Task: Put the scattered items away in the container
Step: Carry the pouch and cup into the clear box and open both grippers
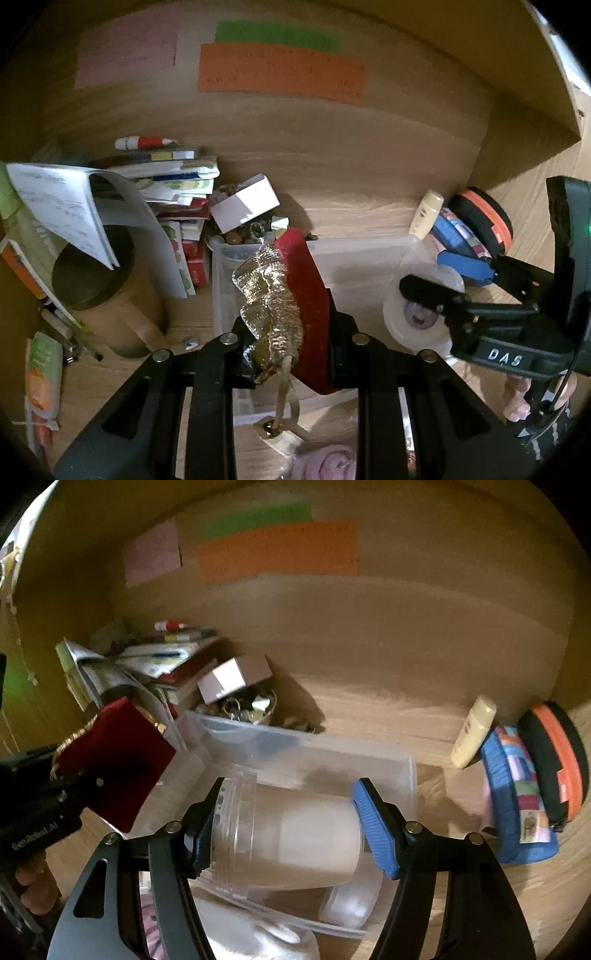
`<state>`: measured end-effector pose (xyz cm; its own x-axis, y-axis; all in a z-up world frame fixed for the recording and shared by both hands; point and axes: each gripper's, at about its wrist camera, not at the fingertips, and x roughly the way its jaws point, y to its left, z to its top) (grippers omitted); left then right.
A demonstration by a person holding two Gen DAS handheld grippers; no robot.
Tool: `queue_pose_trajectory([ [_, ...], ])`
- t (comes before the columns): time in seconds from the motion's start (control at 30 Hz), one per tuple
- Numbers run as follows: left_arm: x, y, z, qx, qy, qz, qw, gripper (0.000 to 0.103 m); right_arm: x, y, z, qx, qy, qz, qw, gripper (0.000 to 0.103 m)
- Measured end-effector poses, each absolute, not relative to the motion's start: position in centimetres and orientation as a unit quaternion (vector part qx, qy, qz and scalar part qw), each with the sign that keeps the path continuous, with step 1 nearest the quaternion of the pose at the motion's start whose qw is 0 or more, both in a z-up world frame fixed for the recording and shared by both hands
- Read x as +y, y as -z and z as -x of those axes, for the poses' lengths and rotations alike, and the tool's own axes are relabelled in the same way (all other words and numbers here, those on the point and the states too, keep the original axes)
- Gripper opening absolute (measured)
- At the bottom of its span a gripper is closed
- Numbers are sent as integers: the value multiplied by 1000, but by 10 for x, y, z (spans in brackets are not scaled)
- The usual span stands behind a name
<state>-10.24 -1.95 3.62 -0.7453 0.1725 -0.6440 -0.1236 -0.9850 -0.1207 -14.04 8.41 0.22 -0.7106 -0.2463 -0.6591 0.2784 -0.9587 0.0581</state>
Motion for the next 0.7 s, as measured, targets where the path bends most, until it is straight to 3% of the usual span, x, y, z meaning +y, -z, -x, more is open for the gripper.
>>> queue_pose_trajectory([
  [0.7,-16,8,129,-6,-918,390,68,24,67,33,148,52,907,-388,154,64],
])
